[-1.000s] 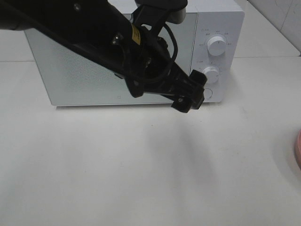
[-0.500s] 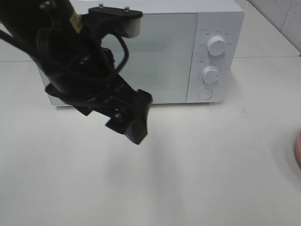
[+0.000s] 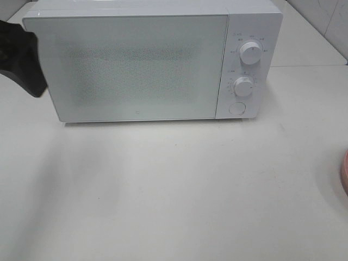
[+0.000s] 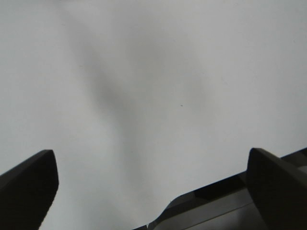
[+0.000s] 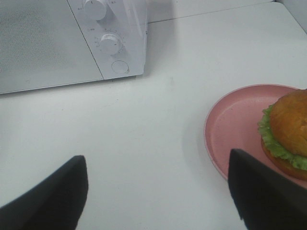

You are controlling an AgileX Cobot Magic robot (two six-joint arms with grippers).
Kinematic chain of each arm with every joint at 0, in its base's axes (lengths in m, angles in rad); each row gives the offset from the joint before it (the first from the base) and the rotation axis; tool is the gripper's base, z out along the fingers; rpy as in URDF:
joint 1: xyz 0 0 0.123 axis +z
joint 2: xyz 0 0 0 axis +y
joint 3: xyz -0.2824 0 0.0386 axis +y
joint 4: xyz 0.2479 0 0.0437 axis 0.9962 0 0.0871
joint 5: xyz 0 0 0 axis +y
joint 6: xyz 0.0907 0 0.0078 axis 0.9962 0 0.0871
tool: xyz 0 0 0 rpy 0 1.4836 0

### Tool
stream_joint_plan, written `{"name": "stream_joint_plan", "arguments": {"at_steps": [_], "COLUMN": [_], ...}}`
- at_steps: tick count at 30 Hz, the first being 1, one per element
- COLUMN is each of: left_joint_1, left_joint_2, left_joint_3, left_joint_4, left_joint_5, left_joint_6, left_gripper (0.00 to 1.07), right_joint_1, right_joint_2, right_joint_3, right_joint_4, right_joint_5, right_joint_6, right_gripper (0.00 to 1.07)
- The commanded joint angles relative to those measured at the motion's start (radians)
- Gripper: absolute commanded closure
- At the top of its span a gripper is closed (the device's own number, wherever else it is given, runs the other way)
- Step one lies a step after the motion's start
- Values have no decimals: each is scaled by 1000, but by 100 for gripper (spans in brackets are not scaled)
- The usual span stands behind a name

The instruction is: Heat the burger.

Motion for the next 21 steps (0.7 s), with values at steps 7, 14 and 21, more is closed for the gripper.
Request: {"name": "stream_joint_plan", "arguments": {"at_steps": [7, 14, 21], "left_joint_1": [252, 344, 346], "left_joint_2": [-169, -398, -673], "left_joint_3": [117, 350, 589], "left_joint_4": [-15, -6, 37], "left_joint_5": [31, -70, -132], "left_joint_6": [46, 30, 32], "left_gripper": [6, 6, 6], "right_joint_1": [-6, -6, -6], "right_joint_2": [-28, -28, -28], "right_joint_3": [3, 3, 3], "right_joint_4": [-1, -1, -1], "right_joint_5": [-5, -5, -5], "right_joint_6": [-10, -10, -10], "right_gripper": [32, 32, 32]}}
